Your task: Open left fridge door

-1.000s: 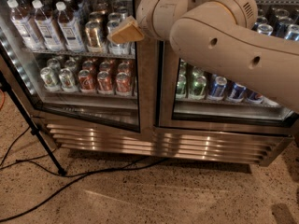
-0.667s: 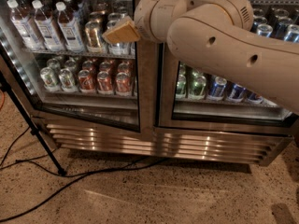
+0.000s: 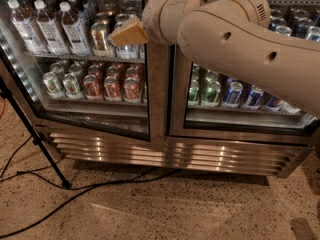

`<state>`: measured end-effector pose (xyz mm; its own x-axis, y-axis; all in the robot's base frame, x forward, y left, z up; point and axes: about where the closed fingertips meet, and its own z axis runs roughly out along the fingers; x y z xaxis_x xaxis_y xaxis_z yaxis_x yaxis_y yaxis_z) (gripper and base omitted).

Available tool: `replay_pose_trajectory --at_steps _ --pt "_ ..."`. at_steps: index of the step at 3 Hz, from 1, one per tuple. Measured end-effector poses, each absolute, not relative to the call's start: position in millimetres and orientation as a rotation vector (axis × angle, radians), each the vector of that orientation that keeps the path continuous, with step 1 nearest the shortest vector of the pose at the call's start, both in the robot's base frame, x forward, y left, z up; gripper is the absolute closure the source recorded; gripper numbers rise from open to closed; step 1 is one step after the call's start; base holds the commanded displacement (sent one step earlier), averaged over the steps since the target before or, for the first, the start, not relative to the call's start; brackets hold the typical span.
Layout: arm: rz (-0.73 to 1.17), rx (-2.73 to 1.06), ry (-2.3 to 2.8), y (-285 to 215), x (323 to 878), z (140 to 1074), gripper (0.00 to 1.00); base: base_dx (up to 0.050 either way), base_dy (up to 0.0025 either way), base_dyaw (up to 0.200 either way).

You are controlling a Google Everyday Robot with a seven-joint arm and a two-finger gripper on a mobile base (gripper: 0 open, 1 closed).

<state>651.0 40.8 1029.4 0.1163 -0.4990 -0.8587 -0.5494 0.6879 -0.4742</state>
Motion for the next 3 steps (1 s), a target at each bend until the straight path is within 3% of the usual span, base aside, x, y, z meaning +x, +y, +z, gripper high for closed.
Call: replay_pose_trajectory --at_steps 3 --pt "0.058 -0.879 1.535 36.2 654.0 1030.7 0.00 0.000 0.00000 0.000"
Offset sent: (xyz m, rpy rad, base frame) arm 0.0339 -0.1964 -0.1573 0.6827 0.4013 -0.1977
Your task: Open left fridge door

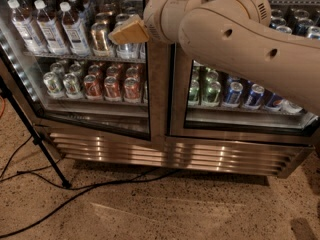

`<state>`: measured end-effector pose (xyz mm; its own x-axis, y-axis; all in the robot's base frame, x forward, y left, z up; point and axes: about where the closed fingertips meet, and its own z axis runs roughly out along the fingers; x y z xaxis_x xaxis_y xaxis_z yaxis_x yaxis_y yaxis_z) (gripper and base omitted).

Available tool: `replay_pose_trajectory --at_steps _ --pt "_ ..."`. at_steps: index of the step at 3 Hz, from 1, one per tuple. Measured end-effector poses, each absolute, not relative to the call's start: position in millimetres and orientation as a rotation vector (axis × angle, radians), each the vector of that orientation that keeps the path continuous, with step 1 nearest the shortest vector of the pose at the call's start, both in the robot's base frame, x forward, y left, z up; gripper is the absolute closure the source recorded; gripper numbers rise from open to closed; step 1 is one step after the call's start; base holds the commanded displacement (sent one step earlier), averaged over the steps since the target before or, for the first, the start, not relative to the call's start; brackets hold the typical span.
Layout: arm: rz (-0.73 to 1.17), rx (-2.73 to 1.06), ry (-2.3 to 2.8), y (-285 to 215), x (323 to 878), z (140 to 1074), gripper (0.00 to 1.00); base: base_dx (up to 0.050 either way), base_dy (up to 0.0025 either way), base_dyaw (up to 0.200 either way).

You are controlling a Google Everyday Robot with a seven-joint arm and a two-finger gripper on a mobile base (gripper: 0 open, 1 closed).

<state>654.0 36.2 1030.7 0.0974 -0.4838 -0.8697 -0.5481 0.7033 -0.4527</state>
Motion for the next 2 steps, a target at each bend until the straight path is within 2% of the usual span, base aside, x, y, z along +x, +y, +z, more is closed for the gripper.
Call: replay_pose_trajectory --at_steps 2 --pt "0.084 -0.859 1.541 39.1 651.9 1031.4 0.00 0.000 0.00000 0.000"
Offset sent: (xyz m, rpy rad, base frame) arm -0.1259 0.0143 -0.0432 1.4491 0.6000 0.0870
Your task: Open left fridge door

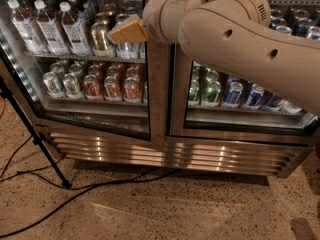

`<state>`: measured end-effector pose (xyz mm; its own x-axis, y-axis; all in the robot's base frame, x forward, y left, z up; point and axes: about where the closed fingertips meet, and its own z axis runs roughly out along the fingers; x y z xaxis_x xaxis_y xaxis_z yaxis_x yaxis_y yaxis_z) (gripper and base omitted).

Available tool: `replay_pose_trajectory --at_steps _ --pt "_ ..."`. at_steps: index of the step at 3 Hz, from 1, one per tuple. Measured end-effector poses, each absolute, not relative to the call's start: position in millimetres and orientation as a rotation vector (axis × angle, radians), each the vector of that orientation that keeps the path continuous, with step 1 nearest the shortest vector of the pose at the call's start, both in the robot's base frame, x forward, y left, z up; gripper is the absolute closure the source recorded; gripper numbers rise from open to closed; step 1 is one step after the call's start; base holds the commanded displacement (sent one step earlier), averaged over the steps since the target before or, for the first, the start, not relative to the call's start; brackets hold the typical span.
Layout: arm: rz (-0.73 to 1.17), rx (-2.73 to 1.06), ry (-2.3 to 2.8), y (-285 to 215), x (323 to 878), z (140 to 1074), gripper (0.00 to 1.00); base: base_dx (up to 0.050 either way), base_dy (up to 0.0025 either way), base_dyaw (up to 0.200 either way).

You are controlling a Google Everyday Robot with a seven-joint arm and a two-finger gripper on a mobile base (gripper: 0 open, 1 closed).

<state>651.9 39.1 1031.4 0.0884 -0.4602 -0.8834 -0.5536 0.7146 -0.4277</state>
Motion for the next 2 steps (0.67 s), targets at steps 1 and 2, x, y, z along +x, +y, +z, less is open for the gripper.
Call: replay_pose_trajectory --at_steps 1,2 --pt "0.096 -0.847 1.540 40.9 648.3 1034.1 0.00 0.000 0.00000 0.000" --pt "0.110 -0.831 1.540 42.4 644.2 1036.3 0.19 0.000 0.00000 0.000"
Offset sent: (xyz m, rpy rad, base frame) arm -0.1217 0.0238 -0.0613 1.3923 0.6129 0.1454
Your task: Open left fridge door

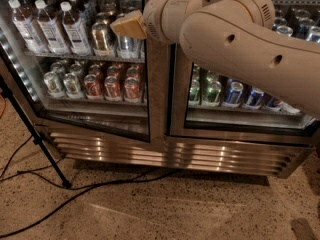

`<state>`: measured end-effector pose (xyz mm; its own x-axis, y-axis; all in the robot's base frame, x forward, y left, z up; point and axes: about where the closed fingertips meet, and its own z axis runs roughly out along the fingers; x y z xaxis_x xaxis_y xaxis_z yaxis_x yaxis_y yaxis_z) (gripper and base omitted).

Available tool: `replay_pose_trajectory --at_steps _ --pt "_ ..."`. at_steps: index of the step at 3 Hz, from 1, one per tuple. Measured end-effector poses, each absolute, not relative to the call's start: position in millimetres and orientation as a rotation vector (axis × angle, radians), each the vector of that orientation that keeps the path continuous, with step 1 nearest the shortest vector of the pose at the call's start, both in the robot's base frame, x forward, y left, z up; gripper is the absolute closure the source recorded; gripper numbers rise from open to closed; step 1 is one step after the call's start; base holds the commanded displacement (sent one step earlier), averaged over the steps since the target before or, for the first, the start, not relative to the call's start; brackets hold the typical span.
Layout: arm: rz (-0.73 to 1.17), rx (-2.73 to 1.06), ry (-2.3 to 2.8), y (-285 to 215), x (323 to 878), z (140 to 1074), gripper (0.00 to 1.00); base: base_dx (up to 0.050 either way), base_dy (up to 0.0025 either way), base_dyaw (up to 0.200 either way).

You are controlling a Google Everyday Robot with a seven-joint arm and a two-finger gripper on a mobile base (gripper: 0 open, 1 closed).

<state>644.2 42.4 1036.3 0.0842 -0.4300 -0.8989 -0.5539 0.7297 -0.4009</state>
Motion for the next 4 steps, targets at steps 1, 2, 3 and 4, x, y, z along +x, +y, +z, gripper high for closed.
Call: replay_pose_trajectory --at_steps 1,2,3,4 --pt "0.126 -0.816 1.539 43.3 640.8 1038.6 0.41 0.000 0.00000 0.000" --pt "0.154 -0.789 1.541 43.9 633.6 1040.1 0.40 0.000 0.00000 0.000" --pt "0.196 -0.759 1.543 47.9 624.3 1040.4 0.28 0.000 0.00000 0.000" --pt "0.233 -0.740 1.542 55.3 616.6 1041.2 0.26 0.000 0.00000 0.000"
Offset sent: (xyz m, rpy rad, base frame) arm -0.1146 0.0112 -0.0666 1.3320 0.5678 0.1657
